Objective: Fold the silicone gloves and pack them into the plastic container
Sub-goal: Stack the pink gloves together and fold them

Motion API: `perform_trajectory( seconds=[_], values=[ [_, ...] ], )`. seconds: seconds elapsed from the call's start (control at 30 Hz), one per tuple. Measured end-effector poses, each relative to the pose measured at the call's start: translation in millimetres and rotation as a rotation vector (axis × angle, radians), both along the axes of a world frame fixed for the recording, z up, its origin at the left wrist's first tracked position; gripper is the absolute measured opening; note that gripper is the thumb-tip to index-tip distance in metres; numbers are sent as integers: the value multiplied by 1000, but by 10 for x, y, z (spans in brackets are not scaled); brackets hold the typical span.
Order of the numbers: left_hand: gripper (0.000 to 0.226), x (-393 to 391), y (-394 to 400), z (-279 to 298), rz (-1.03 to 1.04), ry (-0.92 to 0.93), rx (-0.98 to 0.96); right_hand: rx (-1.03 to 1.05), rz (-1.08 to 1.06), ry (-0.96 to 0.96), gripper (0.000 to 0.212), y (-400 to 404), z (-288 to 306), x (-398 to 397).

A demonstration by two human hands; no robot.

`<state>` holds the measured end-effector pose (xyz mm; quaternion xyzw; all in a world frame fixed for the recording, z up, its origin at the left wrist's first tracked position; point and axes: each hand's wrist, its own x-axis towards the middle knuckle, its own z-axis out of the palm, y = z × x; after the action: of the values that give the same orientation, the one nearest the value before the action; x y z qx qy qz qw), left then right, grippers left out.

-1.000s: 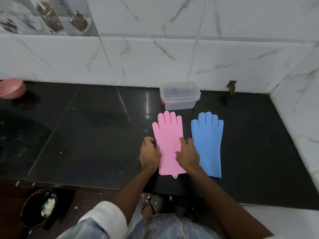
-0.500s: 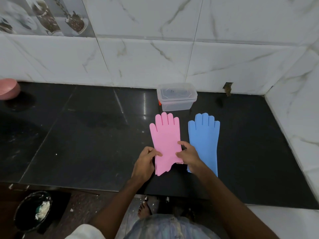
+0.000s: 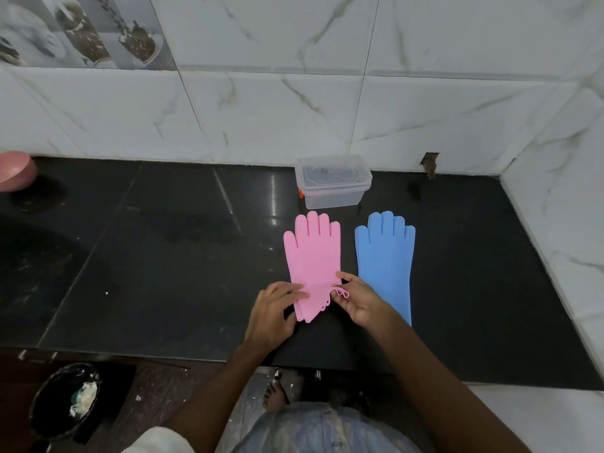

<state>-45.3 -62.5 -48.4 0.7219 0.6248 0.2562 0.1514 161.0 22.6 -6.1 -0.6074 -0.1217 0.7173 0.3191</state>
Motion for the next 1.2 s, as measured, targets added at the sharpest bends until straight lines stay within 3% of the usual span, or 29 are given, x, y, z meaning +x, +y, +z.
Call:
perform_trajectory(
  seconds=[0.1,0.27,0.33,0.47,0.7,0.87,1.0,1.2],
  values=[
    [45,61,39,-3,120,-81,27,-2,12,35,38,-36,16,37],
    [17,17,131,7,149,-69,-21,103,70,25,30,-179,-41,202],
    [17,-10,154,-6,193,-99,-55,248,215,-115,33,-300,-75,241],
    [18,22,188,-21,251,-118,-116,631,536,-582,36,-471,-193,282],
    [22,70,221,6,292,-115,-113,929,851,-1019,45,-420,-331,276],
    [39,48,227,13,328,-211,-141,938,650,-958,13,-441,-357,221],
    [39,1,134,-17,305,-107,-192,740,545,-850,30,-349,-305,167],
    [40,78,209,31,393,-106,-269,579,608,-952,16,-202,-282,75]
  ],
)
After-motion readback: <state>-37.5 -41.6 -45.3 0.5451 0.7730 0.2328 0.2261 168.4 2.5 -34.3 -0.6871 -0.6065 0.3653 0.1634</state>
